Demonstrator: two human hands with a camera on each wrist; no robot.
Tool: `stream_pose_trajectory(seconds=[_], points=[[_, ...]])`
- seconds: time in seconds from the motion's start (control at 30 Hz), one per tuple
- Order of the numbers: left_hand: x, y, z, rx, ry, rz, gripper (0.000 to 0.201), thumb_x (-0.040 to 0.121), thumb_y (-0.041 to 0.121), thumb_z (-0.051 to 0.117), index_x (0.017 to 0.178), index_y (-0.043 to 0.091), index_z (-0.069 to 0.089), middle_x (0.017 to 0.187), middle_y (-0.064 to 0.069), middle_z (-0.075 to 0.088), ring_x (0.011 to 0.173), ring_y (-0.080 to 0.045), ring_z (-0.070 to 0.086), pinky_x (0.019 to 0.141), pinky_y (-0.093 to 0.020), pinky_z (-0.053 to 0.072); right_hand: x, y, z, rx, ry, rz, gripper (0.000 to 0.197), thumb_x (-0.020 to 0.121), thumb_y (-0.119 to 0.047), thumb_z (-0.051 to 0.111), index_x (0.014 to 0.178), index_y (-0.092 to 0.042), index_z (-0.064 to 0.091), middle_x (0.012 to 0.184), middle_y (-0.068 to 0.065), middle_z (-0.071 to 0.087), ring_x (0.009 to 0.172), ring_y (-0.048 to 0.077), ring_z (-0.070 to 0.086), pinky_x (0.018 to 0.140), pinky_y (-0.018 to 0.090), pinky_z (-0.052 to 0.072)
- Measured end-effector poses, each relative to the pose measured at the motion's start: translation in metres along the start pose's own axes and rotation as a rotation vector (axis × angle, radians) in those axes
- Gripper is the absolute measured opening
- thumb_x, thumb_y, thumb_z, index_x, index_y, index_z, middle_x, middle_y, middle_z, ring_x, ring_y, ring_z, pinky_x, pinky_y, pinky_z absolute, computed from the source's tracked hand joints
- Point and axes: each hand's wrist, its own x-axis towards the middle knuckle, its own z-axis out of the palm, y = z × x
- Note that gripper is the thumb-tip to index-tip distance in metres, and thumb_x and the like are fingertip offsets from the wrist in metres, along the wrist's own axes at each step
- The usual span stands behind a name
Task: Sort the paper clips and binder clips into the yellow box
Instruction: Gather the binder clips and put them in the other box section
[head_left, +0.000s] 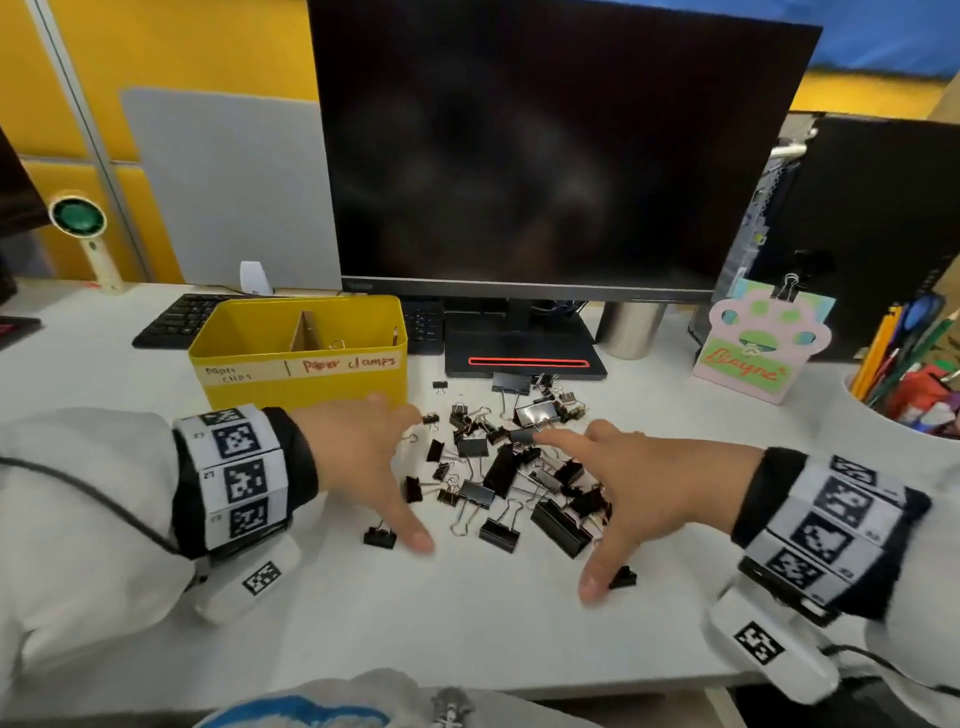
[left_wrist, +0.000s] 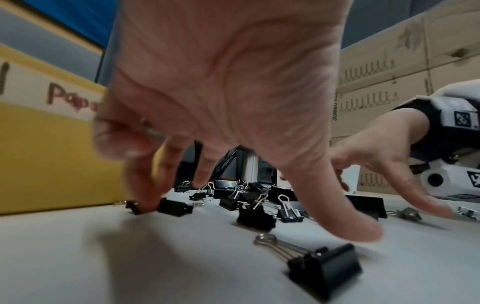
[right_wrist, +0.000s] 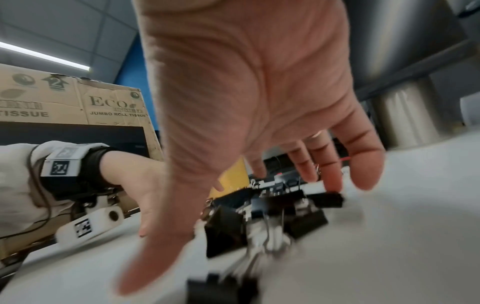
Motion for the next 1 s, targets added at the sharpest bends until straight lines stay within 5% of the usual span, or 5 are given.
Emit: stream_pose_trajectory(seconds=[0.2, 0.33, 0.43, 0.63, 1.0], points=[[0.017, 0.022, 0.002, -0.053, -0.058, -0.044, 0.142, 0.039, 0.07, 0.09, 0.154, 0.04, 0.012, 0.143, -0.006, 0.032, 0.121, -0.028, 0.049, 0.099, -0.043, 0.051, 0.024, -0.016, -0.001, 0.171, 0.017, 0.063, 0.135, 0.043, -0.04, 0.1, 0.151, -0.045, 0.018, 0.14, -0.002, 0.035, 0.104, 0.02, 0.061, 0.081, 0.034, 0.06], [0.028, 0.035, 0.0, -0.148, -0.018, -0.019, 0.129, 0.045, 0.06, 0.094, 0.151, 0.04, 0.023, 0.131, -0.004, 0.035, 0.086, -0.017, 0.066, 0.071, -0.03, 0.061, 0.044, -0.033, -0.007, 0.326, 0.026, 0.041, 0.119, 0.048, -0.021, 0.101, 0.149, -0.034, 0.037, 0.137, -0.001, 0.04, 0.094, 0.02, 0.066, 0.061, 0.031, 0.063], [0.035, 0.037, 0.0, -0.379, 0.02, 0.009, 0.104, 0.048, 0.047, 0.098, 0.137, 0.034, 0.046, 0.113, 0.004, 0.049, 0.067, -0.014, 0.07, 0.056, -0.024, 0.059, 0.061, -0.039, -0.008, 0.515, 0.131, 0.055, 0.094, 0.053, -0.02, 0.099, 0.136, -0.026, 0.054, 0.12, 0.003, 0.058, 0.077, 0.021, 0.071, 0.067, 0.038, 0.064], [0.045, 0.033, 0.004, -0.77, 0.122, -0.017, 0.083, 0.059, 0.018, 0.097, 0.127, 0.033, 0.052, 0.114, 0.002, 0.059, 0.096, -0.021, 0.068, 0.078, -0.04, 0.063, 0.082, -0.05, -0.003, 0.906, 0.189, -0.011, 0.047, 0.066, 0.01, 0.082, 0.105, -0.013, 0.068, 0.104, 0.017, 0.069, 0.083, 0.031, 0.071, 0.071, 0.04, 0.062], [0.033, 0.008, -0.037, -1.033, 0.3, 0.099, 0.071, 0.073, -0.009, 0.08, 0.127, 0.026, 0.051, 0.112, -0.007, 0.066, 0.093, -0.023, 0.073, 0.072, -0.036, 0.064, 0.092, -0.095, -0.052, 1.206, 0.395, -0.176, 0.028, 0.078, 0.011, 0.065, 0.099, -0.007, 0.07, 0.107, 0.02, 0.07, 0.103, 0.035, 0.068, 0.09, 0.052, 0.058]])
